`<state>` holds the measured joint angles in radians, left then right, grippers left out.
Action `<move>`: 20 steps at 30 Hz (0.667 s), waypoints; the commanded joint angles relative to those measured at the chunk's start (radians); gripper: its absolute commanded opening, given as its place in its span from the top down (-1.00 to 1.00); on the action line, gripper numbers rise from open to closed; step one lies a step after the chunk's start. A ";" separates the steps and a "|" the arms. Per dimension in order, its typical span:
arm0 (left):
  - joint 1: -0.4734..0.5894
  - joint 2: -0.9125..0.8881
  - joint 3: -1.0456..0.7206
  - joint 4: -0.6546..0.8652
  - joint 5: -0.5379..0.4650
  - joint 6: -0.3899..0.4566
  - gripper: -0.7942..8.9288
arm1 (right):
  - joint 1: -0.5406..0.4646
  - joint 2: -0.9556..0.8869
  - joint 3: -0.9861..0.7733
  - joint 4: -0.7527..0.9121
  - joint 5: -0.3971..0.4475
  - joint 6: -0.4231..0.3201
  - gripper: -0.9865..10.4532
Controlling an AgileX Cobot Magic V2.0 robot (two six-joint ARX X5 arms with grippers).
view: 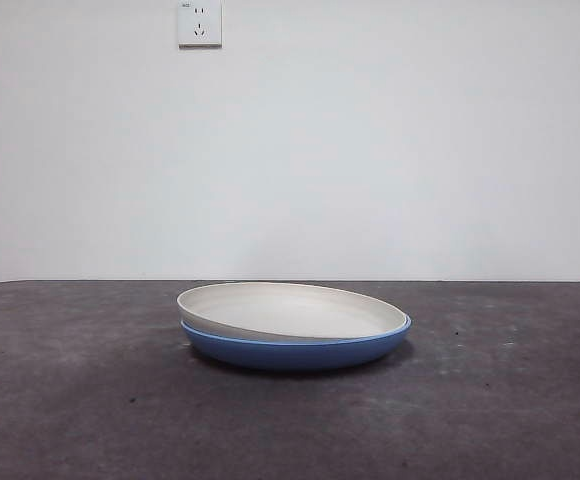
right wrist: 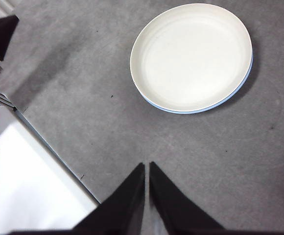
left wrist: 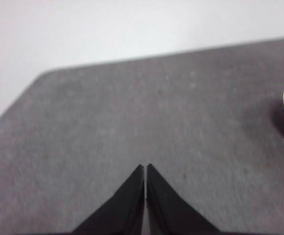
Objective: Pick up the white plate, put it on the blue plate, put it on desk
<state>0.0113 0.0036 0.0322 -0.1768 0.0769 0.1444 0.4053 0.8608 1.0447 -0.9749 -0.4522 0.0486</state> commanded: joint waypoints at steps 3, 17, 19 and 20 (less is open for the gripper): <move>0.003 -0.001 -0.021 -0.008 -0.002 -0.032 0.82 | 0.006 0.006 0.018 0.010 -0.003 -0.010 0.81; 0.002 0.000 -0.021 -0.009 -0.002 -0.050 0.82 | 0.006 0.006 0.018 0.010 -0.003 -0.010 0.81; 0.002 -0.001 -0.021 -0.009 -0.002 -0.050 0.82 | 0.006 0.006 0.018 0.010 -0.003 -0.010 0.81; 0.002 0.000 -0.021 -0.009 -0.002 -0.050 0.82 | 0.006 0.006 0.018 0.010 -0.003 -0.010 0.81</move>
<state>0.0113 0.0044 0.0322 -0.1776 0.0761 0.1024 0.4053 0.8608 1.0447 -0.9749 -0.4522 0.0486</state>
